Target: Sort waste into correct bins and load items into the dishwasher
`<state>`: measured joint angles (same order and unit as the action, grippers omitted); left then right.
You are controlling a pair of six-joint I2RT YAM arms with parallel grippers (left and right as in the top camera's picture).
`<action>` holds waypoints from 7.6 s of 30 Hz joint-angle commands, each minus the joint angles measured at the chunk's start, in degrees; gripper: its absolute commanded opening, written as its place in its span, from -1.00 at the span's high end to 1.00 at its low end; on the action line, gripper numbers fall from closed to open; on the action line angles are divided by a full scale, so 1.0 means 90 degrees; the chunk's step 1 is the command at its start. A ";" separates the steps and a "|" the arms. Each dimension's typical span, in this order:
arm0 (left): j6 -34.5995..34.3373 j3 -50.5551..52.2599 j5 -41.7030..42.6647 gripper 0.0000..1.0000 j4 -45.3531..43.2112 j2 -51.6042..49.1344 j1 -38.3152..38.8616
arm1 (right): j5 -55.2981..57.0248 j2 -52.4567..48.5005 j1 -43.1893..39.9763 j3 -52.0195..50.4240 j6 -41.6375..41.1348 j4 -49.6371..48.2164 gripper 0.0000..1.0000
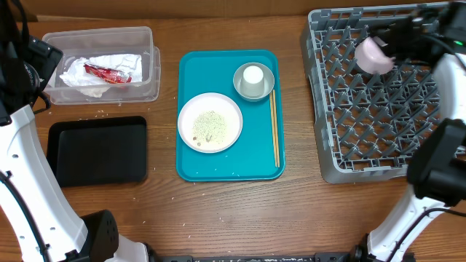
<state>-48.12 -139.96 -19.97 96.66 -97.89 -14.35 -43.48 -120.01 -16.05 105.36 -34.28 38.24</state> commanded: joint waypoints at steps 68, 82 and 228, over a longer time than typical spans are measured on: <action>-0.0131 0.0002 -0.0109 -0.99 0.0015 -0.0027 -0.0029 | 0.5158 0.1987 0.0155 0.1003 0.1326 0.4809 -1.00; -0.0138 0.0002 0.0012 -0.99 0.0010 -0.0027 -0.0029 | 0.5158 0.1987 0.0155 0.1003 0.1326 0.4809 -1.00; 0.1501 0.1625 0.2793 0.92 -0.0381 -0.2443 0.0673 | 0.5158 0.1987 0.0155 0.1003 0.1326 0.4809 -1.00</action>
<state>-37.41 -125.23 -1.76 93.80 -120.44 -5.65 2.37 -102.80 -14.59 113.36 -22.39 81.84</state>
